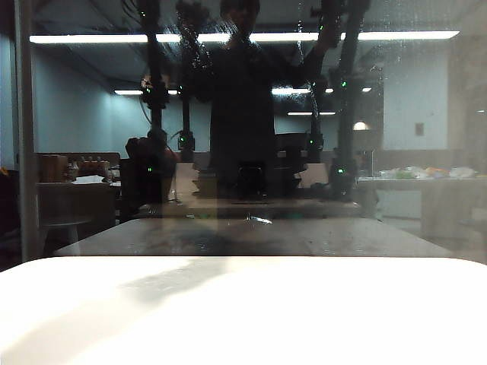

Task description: Reach upward to find where there is water on the glass, pick up the sponge from the table, dry the water, and finally place the sponge back on the table.

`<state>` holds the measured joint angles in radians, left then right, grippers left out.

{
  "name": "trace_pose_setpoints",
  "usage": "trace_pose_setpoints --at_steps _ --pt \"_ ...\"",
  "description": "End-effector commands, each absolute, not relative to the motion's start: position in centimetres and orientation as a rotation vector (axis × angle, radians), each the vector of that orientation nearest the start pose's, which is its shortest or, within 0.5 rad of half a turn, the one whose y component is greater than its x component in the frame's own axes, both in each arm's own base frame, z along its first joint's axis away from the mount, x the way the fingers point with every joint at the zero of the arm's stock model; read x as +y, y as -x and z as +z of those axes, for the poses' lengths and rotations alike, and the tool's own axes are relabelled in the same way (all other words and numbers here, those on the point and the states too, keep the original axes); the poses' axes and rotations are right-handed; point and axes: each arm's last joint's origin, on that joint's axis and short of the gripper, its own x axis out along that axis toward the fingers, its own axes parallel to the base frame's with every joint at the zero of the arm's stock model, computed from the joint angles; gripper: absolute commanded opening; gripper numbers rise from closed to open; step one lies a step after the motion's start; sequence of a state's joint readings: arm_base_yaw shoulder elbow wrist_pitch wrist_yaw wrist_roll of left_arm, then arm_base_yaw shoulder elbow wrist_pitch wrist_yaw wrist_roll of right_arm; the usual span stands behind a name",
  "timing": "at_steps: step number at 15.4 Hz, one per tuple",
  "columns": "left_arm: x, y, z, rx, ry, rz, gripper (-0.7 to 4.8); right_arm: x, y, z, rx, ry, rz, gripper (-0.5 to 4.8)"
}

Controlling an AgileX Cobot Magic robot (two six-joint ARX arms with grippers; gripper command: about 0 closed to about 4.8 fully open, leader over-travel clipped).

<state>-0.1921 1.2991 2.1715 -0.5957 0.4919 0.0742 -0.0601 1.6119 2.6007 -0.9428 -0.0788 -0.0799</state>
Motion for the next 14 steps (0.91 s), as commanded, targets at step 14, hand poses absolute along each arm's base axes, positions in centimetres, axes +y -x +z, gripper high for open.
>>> trace_pose_setpoints --at_steps 14 --pt "-3.7 -13.6 60.3 -0.207 -0.095 -0.538 -0.05 0.6 -10.3 41.4 0.197 -0.029 0.094 -0.09"
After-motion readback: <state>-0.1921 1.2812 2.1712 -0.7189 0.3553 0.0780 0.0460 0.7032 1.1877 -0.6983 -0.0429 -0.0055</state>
